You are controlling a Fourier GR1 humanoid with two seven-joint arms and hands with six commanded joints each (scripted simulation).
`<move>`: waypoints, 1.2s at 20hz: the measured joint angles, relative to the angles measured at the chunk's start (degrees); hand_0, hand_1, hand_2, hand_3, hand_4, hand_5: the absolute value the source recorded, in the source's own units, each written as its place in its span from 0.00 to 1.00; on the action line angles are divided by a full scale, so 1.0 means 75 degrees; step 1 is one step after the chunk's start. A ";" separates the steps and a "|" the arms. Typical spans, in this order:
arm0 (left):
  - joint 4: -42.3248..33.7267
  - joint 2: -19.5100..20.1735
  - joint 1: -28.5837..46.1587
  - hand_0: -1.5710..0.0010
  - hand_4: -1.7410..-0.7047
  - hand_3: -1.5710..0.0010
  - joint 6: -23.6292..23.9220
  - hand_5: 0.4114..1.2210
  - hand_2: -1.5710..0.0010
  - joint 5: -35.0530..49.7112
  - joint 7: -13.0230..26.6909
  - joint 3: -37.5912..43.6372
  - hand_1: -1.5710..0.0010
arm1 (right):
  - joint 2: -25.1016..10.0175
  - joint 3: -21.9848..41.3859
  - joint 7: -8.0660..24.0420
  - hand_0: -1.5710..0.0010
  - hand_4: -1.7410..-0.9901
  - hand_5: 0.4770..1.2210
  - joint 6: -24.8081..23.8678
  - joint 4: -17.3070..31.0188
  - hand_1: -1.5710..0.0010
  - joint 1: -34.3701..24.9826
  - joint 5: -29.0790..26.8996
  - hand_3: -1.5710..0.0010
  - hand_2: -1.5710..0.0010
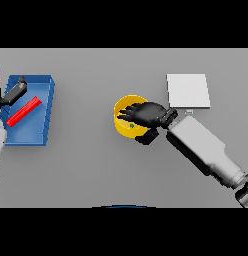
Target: Pick up the red beaker and tilt it to pour out 1 green nut into yellow bowl. Pick up the yellow bowl and place it on the metallic measuring scale.
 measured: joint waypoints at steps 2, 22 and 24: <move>0.0075 0.0053 -0.0002 1.00 0.96 1.00 -0.0049 0.35 1.00 0.0007 -0.0031 0.0015 1.00 | 0.0060 0.0031 0.0118 1.00 0.61 0.37 0.0146 0.0122 1.00 0.0024 -0.0008 0.97 0.99; -0.0034 0.0017 0.0052 1.00 0.98 1.00 0.0068 0.34 1.00 -0.0177 -0.0065 -0.0116 1.00 | -0.0084 0.0015 0.0140 0.03 0.02 0.99 0.0568 0.0003 0.03 0.0025 -0.0580 0.11 0.17; -0.0001 0.0034 -0.0055 1.00 0.98 1.00 0.0073 0.34 1.00 -0.0180 0.0028 -0.0091 1.00 | -0.0179 -0.0005 0.0190 0.02 0.01 0.99 0.0658 -0.0227 0.02 0.0002 -0.0600 0.15 0.14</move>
